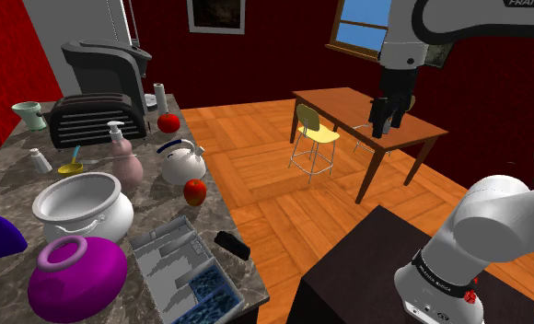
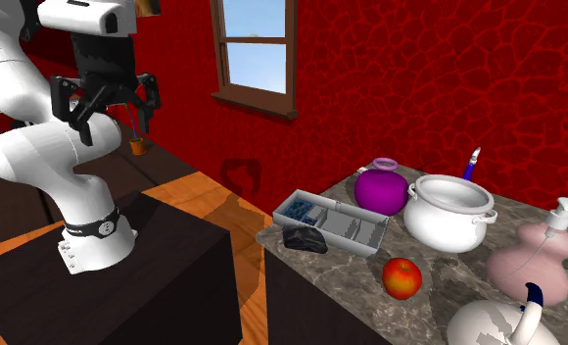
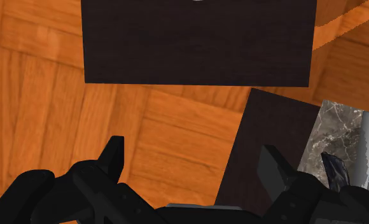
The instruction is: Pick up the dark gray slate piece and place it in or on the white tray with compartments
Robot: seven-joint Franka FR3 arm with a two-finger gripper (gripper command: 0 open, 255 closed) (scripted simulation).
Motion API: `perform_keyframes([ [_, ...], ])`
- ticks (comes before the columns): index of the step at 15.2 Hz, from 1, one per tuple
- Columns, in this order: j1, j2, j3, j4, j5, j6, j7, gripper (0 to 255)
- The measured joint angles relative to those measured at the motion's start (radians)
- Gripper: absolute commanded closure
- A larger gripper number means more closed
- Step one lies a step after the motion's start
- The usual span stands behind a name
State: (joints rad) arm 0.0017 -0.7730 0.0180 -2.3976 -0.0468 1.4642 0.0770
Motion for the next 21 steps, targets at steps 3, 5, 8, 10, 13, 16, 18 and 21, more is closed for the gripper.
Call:
perform_keyframes([
  [3,0.009,0.012,0.012,-0.023,0.010,0.036,0.007,0],
  [5,0.025,0.039,0.034,-0.053,0.028,0.097,0.021,0],
  [8,0.049,0.098,0.067,-0.076,0.052,0.187,0.040,0],
  [10,0.065,0.138,0.091,-0.100,0.066,0.255,0.053,0],
  [13,0.087,0.216,0.124,-0.108,0.083,0.350,0.070,0],
  [16,0.108,0.294,0.161,-0.112,0.097,0.441,0.091,0],
  [18,0.117,0.360,0.181,-0.107,0.098,0.508,0.100,0],
  [21,0.133,0.464,0.218,-0.090,0.096,0.602,0.127,0],
])
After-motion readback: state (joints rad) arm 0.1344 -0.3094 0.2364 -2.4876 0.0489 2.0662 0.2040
